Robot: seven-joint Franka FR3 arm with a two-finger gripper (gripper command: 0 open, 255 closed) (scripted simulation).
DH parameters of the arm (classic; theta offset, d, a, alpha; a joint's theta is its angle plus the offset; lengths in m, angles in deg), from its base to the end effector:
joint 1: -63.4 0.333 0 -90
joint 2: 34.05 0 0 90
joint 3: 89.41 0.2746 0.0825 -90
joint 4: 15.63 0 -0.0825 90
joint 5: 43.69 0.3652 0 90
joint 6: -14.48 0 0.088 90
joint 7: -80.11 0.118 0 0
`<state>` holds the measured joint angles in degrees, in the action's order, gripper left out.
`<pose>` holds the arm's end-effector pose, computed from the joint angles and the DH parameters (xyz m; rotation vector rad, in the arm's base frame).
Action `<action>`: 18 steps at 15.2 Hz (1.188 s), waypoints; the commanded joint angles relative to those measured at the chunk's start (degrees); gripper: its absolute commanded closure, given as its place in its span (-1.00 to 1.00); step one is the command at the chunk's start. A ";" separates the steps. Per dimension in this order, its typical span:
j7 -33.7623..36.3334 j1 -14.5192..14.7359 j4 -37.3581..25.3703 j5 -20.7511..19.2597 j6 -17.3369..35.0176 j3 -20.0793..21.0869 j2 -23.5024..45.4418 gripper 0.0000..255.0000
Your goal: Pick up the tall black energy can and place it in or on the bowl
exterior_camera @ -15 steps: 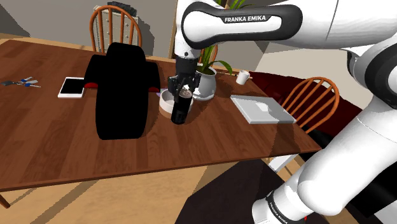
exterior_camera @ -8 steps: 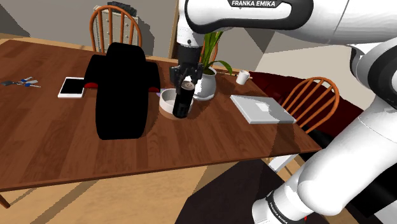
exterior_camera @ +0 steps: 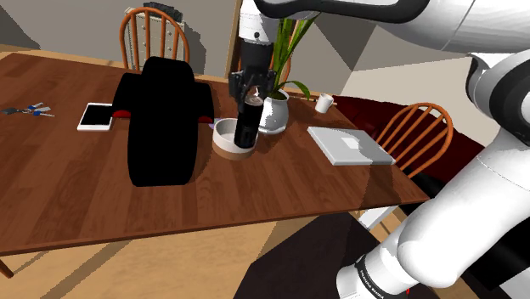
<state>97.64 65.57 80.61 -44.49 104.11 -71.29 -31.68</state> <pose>0.5035 0.1819 0.5016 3.0813 0.0769 -0.2254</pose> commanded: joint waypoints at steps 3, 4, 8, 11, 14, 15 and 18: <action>-1.29 -0.62 -5.98 -1.15 -2.85 -0.67 3.27 1.00; -1.90 -0.88 -8.82 -1.75 -3.96 -0.97 5.07 1.00; -4.34 -1.47 -22.15 -4.21 -9.27 -2.08 13.31 1.00; -6.29 -1.16 -35.76 -6.33 -14.92 -2.92 21.38 1.00; -8.33 0.13 -51.53 -8.44 -21.28 -3.97 30.72 1.00; -8.23 -0.28 -48.83 -8.17 -19.70 -3.90 29.62 1.00; -8.03 -1.23 -42.33 -7.60 -15.66 -3.73 27.18 1.00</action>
<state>89.59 64.50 37.15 -52.16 87.53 -75.04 -4.22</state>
